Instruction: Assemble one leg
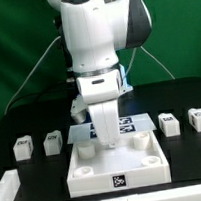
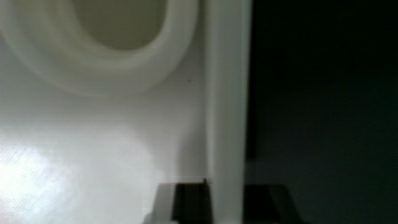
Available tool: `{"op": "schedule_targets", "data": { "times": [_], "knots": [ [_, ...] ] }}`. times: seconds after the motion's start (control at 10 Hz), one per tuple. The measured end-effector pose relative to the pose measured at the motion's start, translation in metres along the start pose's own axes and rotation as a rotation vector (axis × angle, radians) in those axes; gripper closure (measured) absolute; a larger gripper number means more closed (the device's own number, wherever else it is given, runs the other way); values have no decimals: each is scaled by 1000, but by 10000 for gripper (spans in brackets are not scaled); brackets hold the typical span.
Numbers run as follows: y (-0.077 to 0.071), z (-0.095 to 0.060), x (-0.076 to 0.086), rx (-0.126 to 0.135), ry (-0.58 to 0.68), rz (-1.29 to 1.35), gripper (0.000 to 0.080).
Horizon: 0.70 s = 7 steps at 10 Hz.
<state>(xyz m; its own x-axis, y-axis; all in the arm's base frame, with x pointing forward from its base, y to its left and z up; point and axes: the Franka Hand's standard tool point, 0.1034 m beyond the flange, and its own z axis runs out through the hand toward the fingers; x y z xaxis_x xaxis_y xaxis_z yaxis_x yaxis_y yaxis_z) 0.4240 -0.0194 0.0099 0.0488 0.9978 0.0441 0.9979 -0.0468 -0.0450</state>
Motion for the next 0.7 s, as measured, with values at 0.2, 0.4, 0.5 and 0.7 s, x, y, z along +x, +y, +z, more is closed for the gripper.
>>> {"op": "schedule_targets", "data": {
  "times": [0.2, 0.4, 0.5, 0.7],
  "knots": [
    [0, 0, 0, -1, 0, 0, 740],
    [0, 0, 0, -1, 0, 0, 740],
    [0, 0, 0, -1, 0, 0, 740],
    [1, 0, 1, -2, 0, 3, 739]
  ]
}}
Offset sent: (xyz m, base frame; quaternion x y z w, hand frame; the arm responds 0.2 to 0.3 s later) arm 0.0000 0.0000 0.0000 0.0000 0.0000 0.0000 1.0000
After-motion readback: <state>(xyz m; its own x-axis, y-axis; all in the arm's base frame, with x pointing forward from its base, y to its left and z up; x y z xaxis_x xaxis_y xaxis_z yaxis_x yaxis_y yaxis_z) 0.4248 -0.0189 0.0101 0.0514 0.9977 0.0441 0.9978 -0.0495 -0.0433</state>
